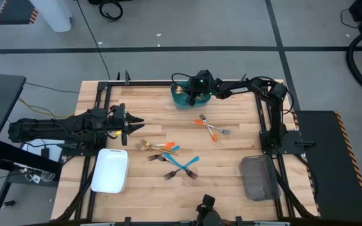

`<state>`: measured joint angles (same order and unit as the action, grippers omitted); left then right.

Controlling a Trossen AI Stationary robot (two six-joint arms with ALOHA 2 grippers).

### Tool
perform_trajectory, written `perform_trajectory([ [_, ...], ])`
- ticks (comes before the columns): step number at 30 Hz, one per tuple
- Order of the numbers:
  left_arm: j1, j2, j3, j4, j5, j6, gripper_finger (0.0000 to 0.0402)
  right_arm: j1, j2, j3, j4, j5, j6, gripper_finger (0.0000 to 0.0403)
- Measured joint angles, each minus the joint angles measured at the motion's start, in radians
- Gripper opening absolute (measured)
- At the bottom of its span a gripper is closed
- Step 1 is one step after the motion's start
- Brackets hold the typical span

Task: Sort silverware by color (type)
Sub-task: Put the blue fork into the white bin

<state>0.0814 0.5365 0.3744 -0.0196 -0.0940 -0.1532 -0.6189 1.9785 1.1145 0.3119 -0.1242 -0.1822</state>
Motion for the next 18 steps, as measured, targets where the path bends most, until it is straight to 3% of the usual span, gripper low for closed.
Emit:
perform_trajectory([
  [18,0.000,0.000,0.000,-0.011,0.000,0.006,0.0116,0.002,-0.075,0.000,-0.092,0.029,0.015,0.0110],
])
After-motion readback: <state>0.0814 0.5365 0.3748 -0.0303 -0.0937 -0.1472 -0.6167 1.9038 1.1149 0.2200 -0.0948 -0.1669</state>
